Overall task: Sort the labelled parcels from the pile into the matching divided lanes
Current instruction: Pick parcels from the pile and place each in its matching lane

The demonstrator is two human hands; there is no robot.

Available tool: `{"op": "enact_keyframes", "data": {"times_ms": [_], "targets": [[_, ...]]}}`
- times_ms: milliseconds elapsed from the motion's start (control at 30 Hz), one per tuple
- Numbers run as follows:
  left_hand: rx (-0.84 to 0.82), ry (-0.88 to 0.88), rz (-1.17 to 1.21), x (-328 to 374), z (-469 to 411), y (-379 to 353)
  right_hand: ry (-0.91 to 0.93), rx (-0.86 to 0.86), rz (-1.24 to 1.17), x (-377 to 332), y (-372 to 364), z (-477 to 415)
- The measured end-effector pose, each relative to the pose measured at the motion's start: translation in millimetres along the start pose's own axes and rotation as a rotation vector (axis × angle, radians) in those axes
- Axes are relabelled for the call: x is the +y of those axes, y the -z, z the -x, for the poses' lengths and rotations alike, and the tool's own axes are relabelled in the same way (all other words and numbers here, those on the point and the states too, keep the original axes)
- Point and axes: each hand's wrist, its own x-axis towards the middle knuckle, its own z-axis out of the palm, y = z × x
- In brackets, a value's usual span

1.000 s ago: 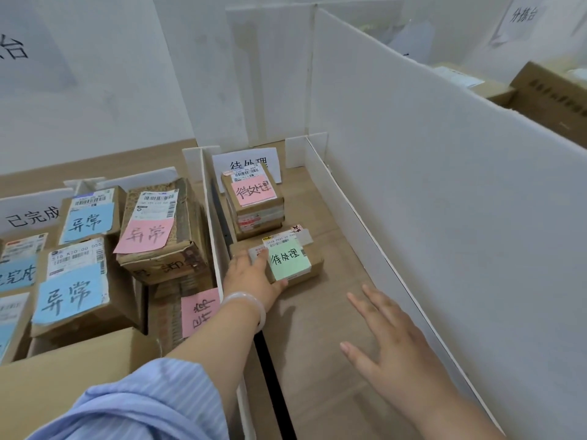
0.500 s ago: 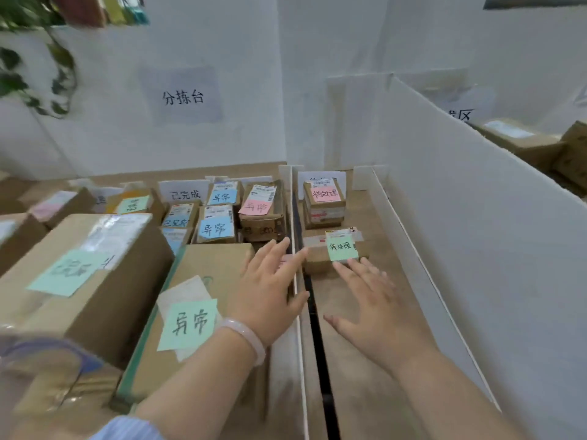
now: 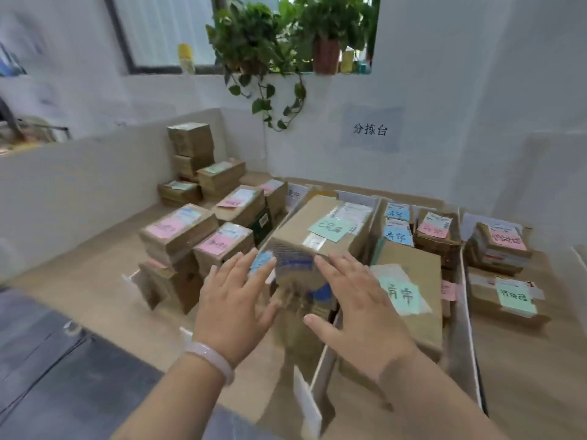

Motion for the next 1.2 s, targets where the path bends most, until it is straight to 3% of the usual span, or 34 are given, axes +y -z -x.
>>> {"op": "enact_keyframes", "data": {"times_ms": [267, 467, 767, 1200], "targets": [[0.069, 0.155, -0.098, -218.2, 62.4, 66.3, 0.200, -0.014, -0.007, -200.5, -109.5, -76.4], [0.052, 0.254, -0.120, -333.9, 88.9, 90.0, 0.274, -0.032, -0.020, -298.4, -159.5, -132.6], [0.024, 0.354, -0.092, -446.6, 66.7, 72.2, 0.284, -0.053, -0.015, -358.4, -226.6, -226.3], [-0.055, 0.401, -0.077, -597.1, -82.8, 20.6, 0.191, -0.055, -0.105, -391.8, -281.0, -438.5]]}}
